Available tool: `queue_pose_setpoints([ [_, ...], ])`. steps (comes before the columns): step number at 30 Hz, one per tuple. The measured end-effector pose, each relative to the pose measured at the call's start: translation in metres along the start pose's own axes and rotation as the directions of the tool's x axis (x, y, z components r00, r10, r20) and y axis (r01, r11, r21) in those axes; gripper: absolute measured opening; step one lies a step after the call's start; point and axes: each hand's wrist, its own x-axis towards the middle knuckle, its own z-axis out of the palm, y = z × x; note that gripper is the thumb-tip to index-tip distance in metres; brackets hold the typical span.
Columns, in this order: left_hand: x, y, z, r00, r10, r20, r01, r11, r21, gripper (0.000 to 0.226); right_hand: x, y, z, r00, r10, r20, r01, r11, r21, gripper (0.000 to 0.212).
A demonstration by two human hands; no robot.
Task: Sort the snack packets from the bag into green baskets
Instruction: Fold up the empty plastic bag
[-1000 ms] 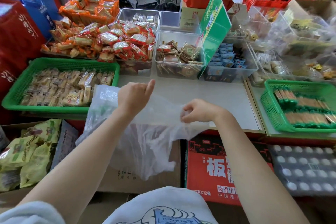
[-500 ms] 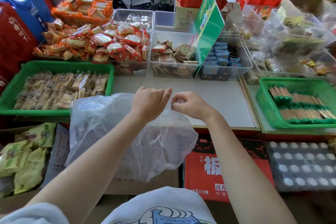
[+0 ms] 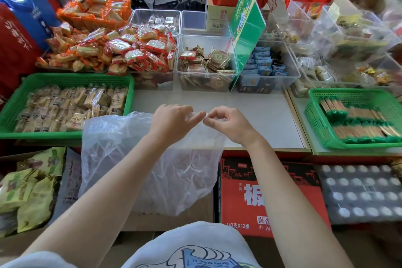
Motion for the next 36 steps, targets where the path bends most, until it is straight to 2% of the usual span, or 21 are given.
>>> queue_pose_setpoints([
  [3,-0.001,0.007,0.001,0.997,-0.042,-0.061,0.040,0.998,-0.039,0.055,-0.002,-0.003,0.008,1.000,-0.018,-0.012,0.018,0.999,0.038,0.021],
  [5,-0.003,0.006,-0.001,0.991,-0.084,-0.108,0.078,0.995,-0.054,0.058,-0.005,-0.001,0.008,0.984,-0.014,-0.180,0.033,0.994,0.103,0.023],
  [7,-0.007,0.001,-0.003,0.986,-0.090,-0.140,0.080,0.994,-0.077,0.058,-0.009,0.003,0.002,0.931,0.107,-0.350,-0.030,0.975,0.219,0.025],
  [8,-0.009,-0.001,-0.003,0.984,-0.084,-0.155,0.071,0.994,-0.088,0.058,-0.008,0.007,-0.001,0.917,0.196,-0.348,-0.102,0.958,0.269,0.032],
  [10,-0.013,-0.004,-0.003,0.979,-0.062,-0.195,0.043,0.994,-0.100,0.056,-0.010,0.005,-0.004,0.925,0.350,-0.148,-0.302,0.913,0.276,0.059],
  [12,-0.016,-0.001,-0.001,0.973,-0.054,-0.224,0.029,0.993,-0.111,0.053,-0.016,-0.004,0.000,0.882,0.469,0.049,-0.471,0.867,0.162,0.083],
  [14,-0.018,0.002,0.003,0.969,-0.046,-0.242,0.020,0.994,-0.109,0.052,-0.019,-0.009,0.005,0.890,0.446,0.091,-0.455,0.879,0.143,0.075],
  [16,-0.020,0.003,0.006,0.969,-0.032,-0.247,0.010,0.996,-0.091,0.052,-0.020,-0.009,0.010,0.942,0.324,0.088,-0.335,0.885,0.324,0.054],
  [19,-0.024,0.003,0.010,0.970,-0.001,-0.244,-0.015,0.998,-0.062,0.053,-0.014,0.001,0.013,0.965,0.248,0.084,-0.242,0.722,0.649,0.016],
  [21,-0.026,0.002,0.012,0.970,0.011,-0.241,-0.023,0.999,-0.050,0.053,-0.012,0.001,0.015,0.963,0.235,0.132,-0.254,0.633,0.732,0.003],
  [22,-0.027,0.002,0.013,0.970,0.014,-0.241,-0.025,0.999,-0.043,0.054,-0.012,-0.001,0.016,0.961,0.236,0.143,-0.264,0.637,0.724,0.005],
  [24,-0.028,0.002,0.016,0.968,0.017,-0.251,-0.027,0.999,-0.035,0.055,-0.014,-0.004,0.017,0.959,0.267,0.095,-0.265,0.727,0.633,0.014],
  [27,-0.028,0.002,0.014,0.959,0.008,-0.285,-0.017,0.999,-0.028,0.054,-0.012,0.002,0.013,0.938,0.308,-0.160,-0.227,0.893,0.389,0.019],
  [30,-0.028,-0.001,0.016,0.956,-0.021,-0.291,0.017,1.000,-0.018,0.054,-0.010,0.009,0.009,0.873,0.323,-0.365,-0.200,0.921,0.336,0.029],
  [32,-0.027,-0.003,0.019,0.956,-0.047,-0.288,0.042,0.999,-0.021,0.055,-0.011,0.007,0.007,0.872,0.371,-0.319,-0.249,0.898,0.364,0.040],
  [34,-0.026,-0.005,0.020,0.955,-0.065,-0.289,0.060,0.998,-0.026,0.056,-0.013,0.004,0.006,0.902,0.408,-0.145,-0.339,0.874,0.349,0.047],
  [36,-0.026,-0.007,0.020,0.954,-0.072,-0.289,0.066,0.997,-0.028,0.057,-0.014,0.007,0.003,0.925,0.378,-0.038,-0.323,0.836,0.443,0.035],
])
